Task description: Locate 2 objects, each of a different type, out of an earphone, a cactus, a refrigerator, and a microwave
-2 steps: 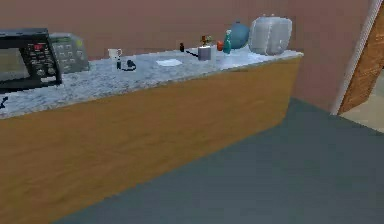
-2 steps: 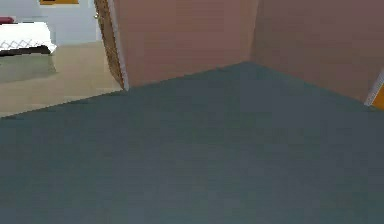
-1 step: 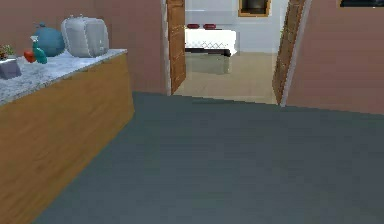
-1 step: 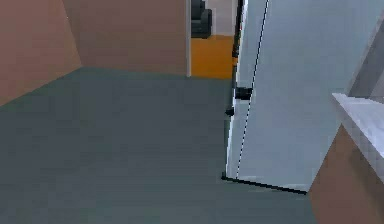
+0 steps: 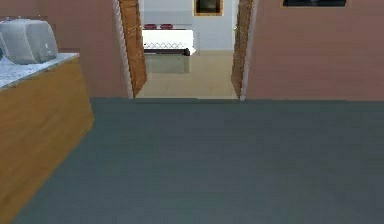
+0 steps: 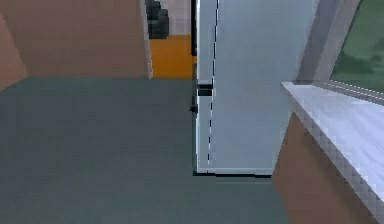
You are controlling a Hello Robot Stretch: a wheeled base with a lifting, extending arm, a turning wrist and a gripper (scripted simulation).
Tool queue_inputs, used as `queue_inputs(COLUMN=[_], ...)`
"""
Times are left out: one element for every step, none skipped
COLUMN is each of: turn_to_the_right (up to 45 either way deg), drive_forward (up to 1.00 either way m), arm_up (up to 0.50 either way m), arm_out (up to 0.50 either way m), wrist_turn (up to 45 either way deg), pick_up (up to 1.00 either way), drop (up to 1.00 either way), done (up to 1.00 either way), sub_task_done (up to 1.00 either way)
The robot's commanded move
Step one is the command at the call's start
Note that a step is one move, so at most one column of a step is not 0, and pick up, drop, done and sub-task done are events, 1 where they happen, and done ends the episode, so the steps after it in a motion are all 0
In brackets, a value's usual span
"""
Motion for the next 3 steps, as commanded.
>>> queue_inputs(turn_to_the_right=[0.0,-45.0,-33.0], drive_forward=[0.05,0.00,0.00], arm_up=[0.00,0.00,0.00], arm_out=[0.00,0.00,0.00], wrist_turn=[0.0,0.0,0.0], pick_up=[0.00,0.00,0.00], drop=[0.00,0.00,0.00], done=[0.00,0.00,0.00], sub_task_done=[0.00,0.00,0.00])
